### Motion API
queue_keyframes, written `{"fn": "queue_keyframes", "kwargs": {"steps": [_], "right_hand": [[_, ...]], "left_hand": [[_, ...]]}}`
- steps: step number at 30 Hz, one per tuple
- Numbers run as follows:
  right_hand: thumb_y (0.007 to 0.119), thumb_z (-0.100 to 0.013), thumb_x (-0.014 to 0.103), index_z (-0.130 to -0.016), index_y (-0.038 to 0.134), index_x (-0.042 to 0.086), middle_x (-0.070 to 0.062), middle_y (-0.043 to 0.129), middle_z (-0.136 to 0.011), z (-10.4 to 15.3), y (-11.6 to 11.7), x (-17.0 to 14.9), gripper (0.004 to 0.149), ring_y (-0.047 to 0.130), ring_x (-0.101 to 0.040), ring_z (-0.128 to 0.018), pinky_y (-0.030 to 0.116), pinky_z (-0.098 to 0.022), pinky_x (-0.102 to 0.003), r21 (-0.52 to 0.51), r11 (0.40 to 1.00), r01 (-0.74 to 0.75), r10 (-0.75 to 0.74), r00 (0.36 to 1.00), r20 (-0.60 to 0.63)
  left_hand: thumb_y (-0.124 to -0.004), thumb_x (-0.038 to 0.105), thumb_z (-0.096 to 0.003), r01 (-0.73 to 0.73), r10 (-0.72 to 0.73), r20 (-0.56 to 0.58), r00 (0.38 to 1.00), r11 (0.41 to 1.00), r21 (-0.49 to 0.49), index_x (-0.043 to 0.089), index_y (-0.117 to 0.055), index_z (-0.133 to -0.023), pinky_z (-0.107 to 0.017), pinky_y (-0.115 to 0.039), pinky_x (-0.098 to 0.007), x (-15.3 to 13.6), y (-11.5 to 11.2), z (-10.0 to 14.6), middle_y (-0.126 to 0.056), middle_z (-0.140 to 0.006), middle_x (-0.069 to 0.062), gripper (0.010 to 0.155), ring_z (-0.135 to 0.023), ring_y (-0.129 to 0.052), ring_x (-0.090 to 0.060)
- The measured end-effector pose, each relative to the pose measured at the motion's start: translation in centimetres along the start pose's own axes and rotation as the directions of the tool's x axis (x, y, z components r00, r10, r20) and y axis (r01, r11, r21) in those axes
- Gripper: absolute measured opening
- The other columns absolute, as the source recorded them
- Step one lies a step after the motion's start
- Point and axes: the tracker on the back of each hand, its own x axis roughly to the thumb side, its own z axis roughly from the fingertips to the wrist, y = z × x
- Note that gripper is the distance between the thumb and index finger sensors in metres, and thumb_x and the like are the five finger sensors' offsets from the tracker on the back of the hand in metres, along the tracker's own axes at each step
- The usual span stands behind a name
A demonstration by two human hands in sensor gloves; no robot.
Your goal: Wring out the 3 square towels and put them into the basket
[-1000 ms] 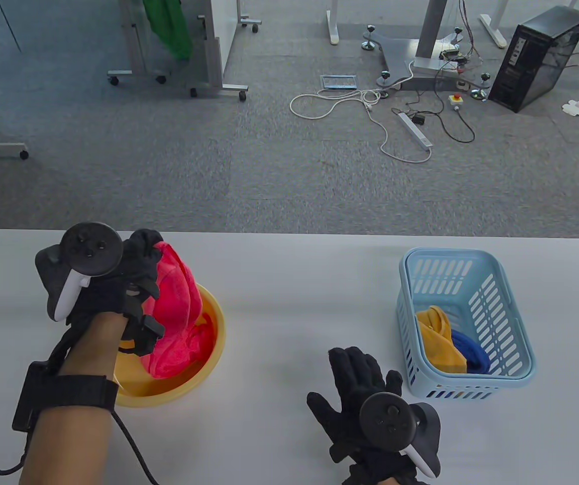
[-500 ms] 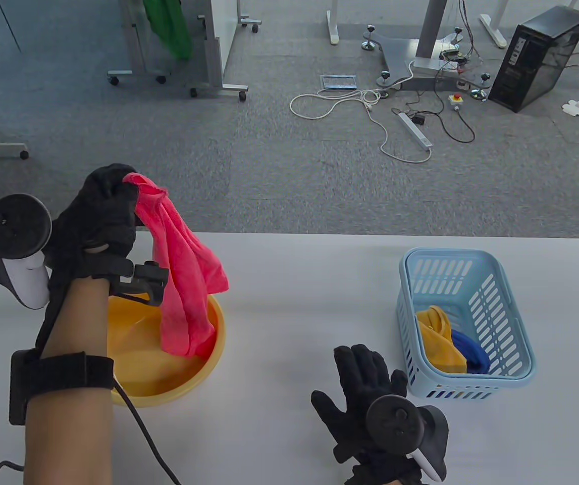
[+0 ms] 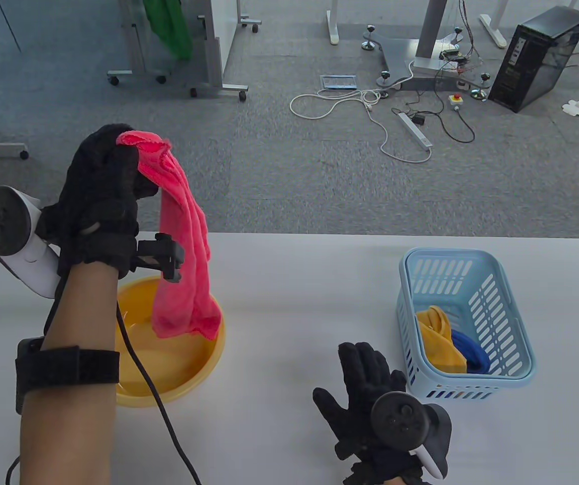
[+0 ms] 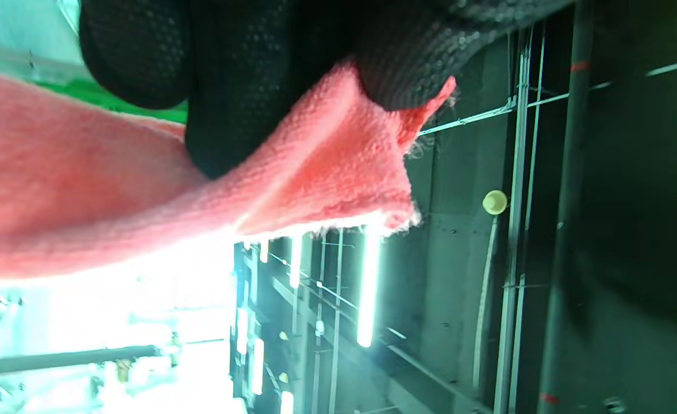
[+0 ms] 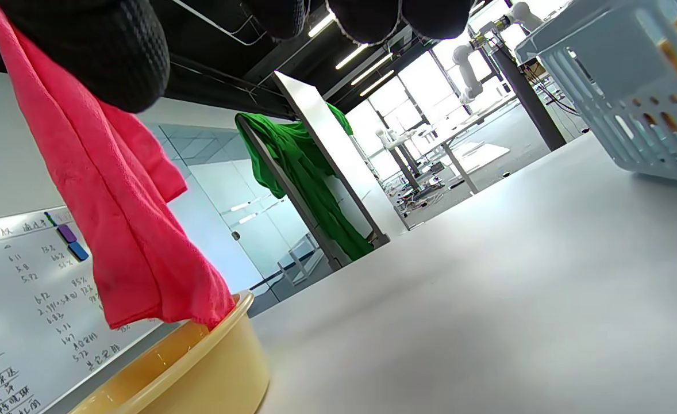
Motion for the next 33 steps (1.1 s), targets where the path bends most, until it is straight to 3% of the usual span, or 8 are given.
{"fn": "queue_keyframes", "kwargs": {"steps": [6, 12, 19, 33], "right_hand": [[0.081, -0.054, 0.059, -0.117, 0.02, 0.016, -0.029, 0.012, -0.116, 0.1, -0.2, -0.1, 0.098, 0.025, -0.06, -0.105, 0.021, -0.069, -0.081, -0.033, 0.999, 0.007, -0.007, 1.0, -0.002], [0.081, -0.053, 0.062, -0.115, 0.012, 0.015, -0.028, 0.005, -0.115, 0.4, -0.6, -0.2, 0.104, 0.02, -0.06, -0.104, 0.021, -0.069, -0.081, -0.081, 0.995, 0.061, -0.06, 0.998, 0.012], [0.082, -0.049, 0.068, -0.113, 0.007, 0.014, -0.027, -0.002, -0.113, 0.4, -0.5, 0.0, 0.112, 0.019, -0.06, -0.104, 0.024, -0.07, -0.08, -0.093, 0.991, 0.093, -0.089, 0.995, 0.048], [0.086, -0.045, 0.068, -0.108, -0.004, 0.01, -0.029, -0.013, -0.106, 0.4, -0.4, -0.4, 0.125, 0.011, -0.06, -0.102, 0.021, -0.07, -0.08, -0.12, 0.963, 0.241, -0.238, 0.97, 0.039]], "left_hand": [[-0.079, 0.033, -0.056, -0.096, 0.1, 0.037, 0.994, 0.992, -0.084, 0.021, -0.076, -0.098, -0.055, -0.078, -0.056, 1.4, -2.6, 0.1, -0.094, -0.087, -0.01, 0.044, -0.06, -0.104, -0.03], [-0.078, 0.034, -0.056, -0.12, 0.133, 0.058, 0.989, 0.975, -0.188, 0.021, -0.076, -0.098, -0.055, -0.078, -0.056, 2.8, -5.6, 0.7, -0.094, -0.087, -0.01, 0.044, -0.061, -0.103, -0.03], [-0.08, 0.032, -0.0552, 0.051, -0.025, 0.079, 0.997, 0.938, -0.344, 0.019, -0.078, -0.097, -0.053, -0.079, -0.056, 1.9, -8.5, 2.0, -0.097, -0.083, -0.011, 0.044, -0.057, -0.105, -0.029], [-0.081, 0.032, -0.0546, 0.037, -0.008, 0.054, 0.998, 0.823, -0.567, 0.019, -0.08, -0.096, -0.053, -0.079, -0.056, -0.9, -13.9, 6.0, -0.098, -0.082, -0.011, 0.044, -0.057, -0.105, -0.03]]}}
